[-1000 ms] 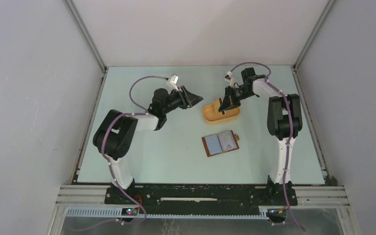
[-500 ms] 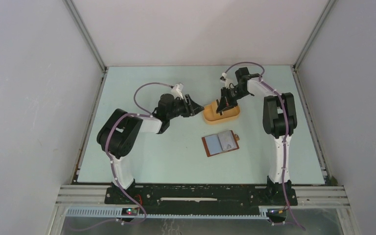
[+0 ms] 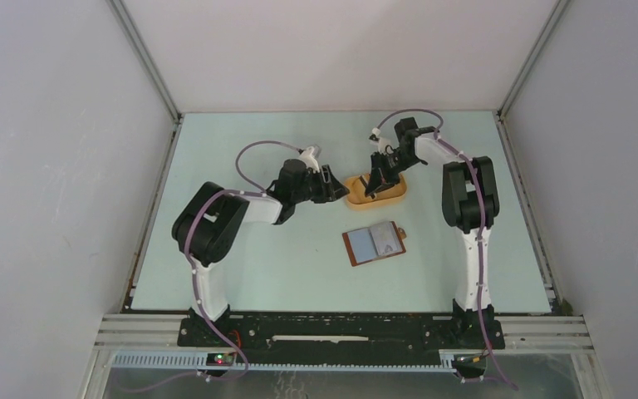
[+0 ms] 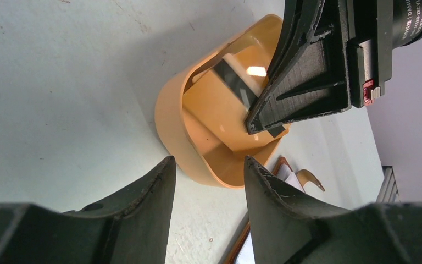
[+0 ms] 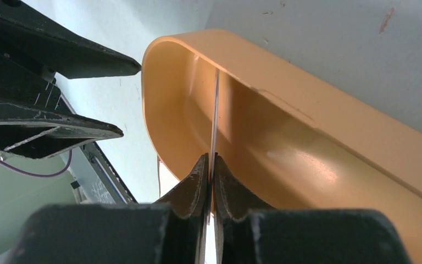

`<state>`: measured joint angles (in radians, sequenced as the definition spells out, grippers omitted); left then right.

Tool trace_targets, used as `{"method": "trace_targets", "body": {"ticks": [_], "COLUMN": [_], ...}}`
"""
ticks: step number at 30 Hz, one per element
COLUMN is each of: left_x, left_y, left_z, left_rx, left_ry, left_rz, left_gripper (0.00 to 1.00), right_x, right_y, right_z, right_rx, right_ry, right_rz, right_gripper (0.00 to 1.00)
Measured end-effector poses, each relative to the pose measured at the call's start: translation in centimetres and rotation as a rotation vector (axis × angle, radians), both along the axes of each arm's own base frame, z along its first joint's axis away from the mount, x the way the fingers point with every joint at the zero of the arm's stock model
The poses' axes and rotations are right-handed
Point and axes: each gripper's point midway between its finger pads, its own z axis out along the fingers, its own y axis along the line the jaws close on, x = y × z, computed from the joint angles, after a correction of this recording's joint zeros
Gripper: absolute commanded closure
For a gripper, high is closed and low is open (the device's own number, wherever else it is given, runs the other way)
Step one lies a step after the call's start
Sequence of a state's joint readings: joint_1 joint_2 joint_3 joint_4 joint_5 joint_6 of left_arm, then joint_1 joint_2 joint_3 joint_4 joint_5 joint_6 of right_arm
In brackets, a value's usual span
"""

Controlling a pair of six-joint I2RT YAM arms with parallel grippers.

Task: Put the credit cards into the card holder
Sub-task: Place the credit card in the storage box.

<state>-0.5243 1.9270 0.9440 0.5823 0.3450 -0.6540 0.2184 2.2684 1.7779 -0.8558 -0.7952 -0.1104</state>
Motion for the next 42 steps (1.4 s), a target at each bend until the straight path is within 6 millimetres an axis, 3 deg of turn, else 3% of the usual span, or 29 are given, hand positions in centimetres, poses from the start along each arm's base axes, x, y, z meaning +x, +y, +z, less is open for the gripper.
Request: {"method": "trace_targets", "body": {"ticks": [10,24,42], "left_x": [-0.5,-0.5,-0.5], "left_y": [-0.9,-0.9,-0.9], "left_z": [-1.3,-1.5,-1.5], "left_rx": [0.041,0.049,0.049], "left_ry": [0.035,0.037,0.038], "left_rz": [-0.028,-0.033,-0.033], "left_gripper": [0.47,0.47,0.47], "right_x": [-0.4,-0.2,1.2], "right_y": [0.3,0.9,-0.5], "right_z": [-1.4,-0.1,0.4], "right_rx": [0.019,0.100,0.181], "right_ry": [0.049,0.069,0.100], "right_rz": [0.005,-0.008,-0.078], "right_gripper": [0.81,0.68,0.71]}}
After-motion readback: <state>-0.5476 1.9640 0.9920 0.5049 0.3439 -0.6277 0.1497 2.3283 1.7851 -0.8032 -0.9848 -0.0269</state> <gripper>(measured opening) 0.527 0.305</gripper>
